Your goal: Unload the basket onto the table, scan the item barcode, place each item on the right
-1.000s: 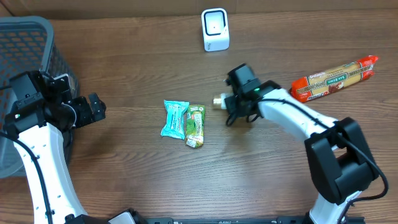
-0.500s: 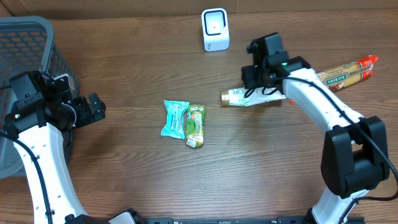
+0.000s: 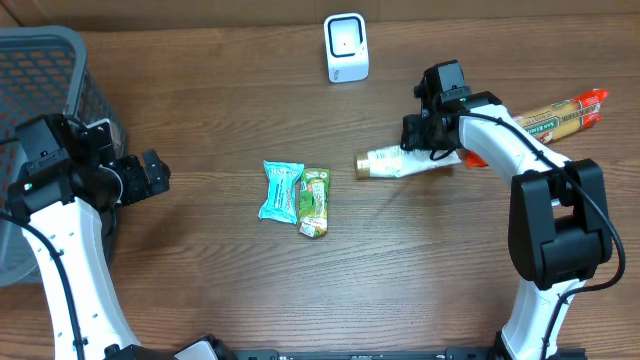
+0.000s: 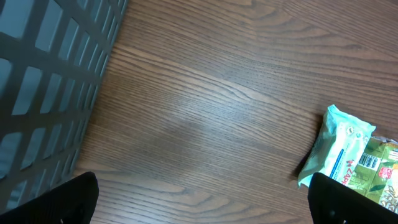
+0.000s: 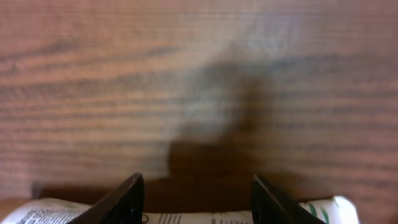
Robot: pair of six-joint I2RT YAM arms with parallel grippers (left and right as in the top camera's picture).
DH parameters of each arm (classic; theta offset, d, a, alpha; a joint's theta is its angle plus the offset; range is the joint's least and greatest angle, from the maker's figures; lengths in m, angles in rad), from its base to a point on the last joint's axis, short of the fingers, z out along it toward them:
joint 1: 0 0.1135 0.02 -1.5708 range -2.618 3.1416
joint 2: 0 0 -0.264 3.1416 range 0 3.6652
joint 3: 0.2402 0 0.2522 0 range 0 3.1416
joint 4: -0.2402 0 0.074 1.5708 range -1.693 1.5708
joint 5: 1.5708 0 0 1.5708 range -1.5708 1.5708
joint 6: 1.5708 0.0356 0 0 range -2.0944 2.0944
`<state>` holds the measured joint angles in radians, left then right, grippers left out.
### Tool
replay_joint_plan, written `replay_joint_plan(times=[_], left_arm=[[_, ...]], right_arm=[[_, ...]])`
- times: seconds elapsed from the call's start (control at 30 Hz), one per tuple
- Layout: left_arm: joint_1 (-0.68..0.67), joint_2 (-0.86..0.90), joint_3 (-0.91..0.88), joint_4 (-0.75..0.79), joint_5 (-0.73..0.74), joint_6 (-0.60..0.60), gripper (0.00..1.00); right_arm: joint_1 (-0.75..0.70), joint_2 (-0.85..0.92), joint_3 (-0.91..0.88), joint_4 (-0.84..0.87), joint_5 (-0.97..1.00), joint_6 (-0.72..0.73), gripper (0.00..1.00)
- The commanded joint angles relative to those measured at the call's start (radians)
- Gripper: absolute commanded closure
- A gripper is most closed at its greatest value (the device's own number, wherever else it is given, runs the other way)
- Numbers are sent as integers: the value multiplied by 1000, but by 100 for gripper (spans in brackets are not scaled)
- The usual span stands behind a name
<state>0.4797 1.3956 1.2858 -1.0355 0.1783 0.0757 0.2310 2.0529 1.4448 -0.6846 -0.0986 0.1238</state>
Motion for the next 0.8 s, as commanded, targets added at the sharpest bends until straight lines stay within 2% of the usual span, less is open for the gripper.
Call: replay_joint_plan(times=[0.0,0.1,0.27,0.33,0.53,0.77], left_arm=[[-2,10,10,0,-6,-20,1],[-2,10,10,0,-6,-20,1],[-2,10,10,0,-6,-20,0],[-2,10,10,0,-6,-20,0],[-2,10,10,0,-6,-20,0],[-2,10,10,0,-6,-20,1]], right_arm=[[5,8,16,-74,-96,6,46],[5,8,16,-167,-166,6,46],[5,4,31,-312,-172,-2,50],[5,-4,65,-401,-174,-10,51],[17,-49,198,-520,-195,-77,51],[146,-108,231,-630,-190,-100,49]])
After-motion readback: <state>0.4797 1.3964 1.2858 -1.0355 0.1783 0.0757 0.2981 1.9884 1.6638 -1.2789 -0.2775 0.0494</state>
